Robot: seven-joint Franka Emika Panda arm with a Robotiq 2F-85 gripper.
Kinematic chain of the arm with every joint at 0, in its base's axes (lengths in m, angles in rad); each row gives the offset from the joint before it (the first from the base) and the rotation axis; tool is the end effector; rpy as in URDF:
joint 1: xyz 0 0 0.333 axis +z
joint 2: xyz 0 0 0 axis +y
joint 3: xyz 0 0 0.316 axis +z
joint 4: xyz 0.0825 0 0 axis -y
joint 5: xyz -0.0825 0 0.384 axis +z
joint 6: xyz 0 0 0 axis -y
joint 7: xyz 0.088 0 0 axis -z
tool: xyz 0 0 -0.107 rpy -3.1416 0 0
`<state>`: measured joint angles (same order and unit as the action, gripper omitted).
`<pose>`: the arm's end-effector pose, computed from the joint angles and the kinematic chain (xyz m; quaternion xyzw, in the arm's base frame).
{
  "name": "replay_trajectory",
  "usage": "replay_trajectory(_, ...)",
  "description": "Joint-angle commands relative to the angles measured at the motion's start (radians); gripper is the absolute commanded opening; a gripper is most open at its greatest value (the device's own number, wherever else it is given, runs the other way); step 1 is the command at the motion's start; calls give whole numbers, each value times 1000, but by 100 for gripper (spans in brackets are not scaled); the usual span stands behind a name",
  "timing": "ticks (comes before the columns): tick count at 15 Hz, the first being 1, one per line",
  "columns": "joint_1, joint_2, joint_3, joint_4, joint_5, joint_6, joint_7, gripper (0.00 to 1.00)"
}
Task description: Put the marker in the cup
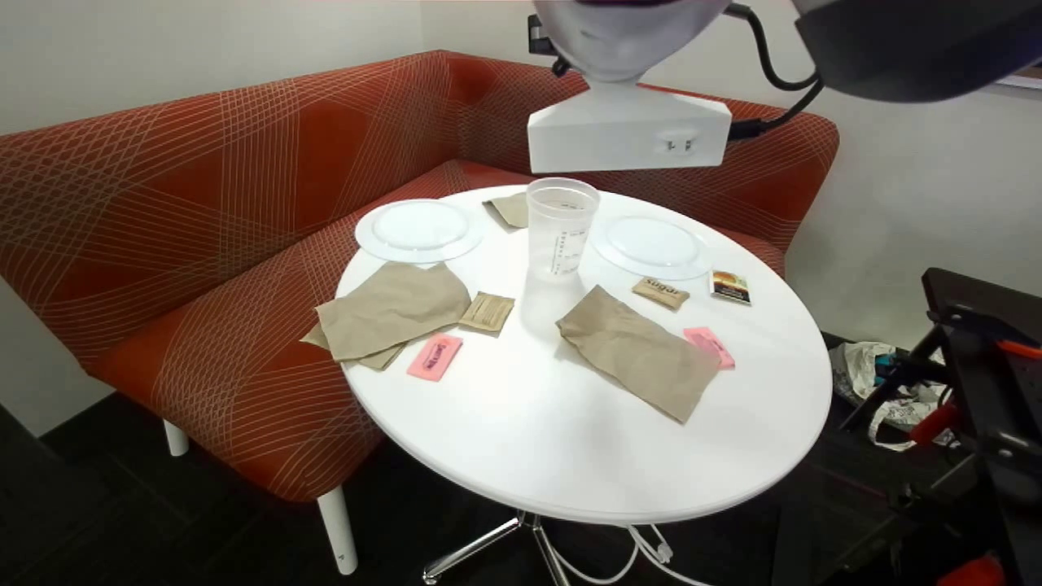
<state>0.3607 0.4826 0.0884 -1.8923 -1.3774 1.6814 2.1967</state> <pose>0.5833 0.1720 0.2680 0.6906 -0.3860 0.4737 0.3869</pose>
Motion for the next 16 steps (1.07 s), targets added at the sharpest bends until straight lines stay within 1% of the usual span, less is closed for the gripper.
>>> replay_trajectory(1, -19, 46, 27, 24, -50, -53, 64, 5)
replay_trajectory(7, -34, 95, 29, 41, -86, -49, 144, 5)
replay_trajectory(16, -45, 170, 29, 119, -115, -42, 134, 5)
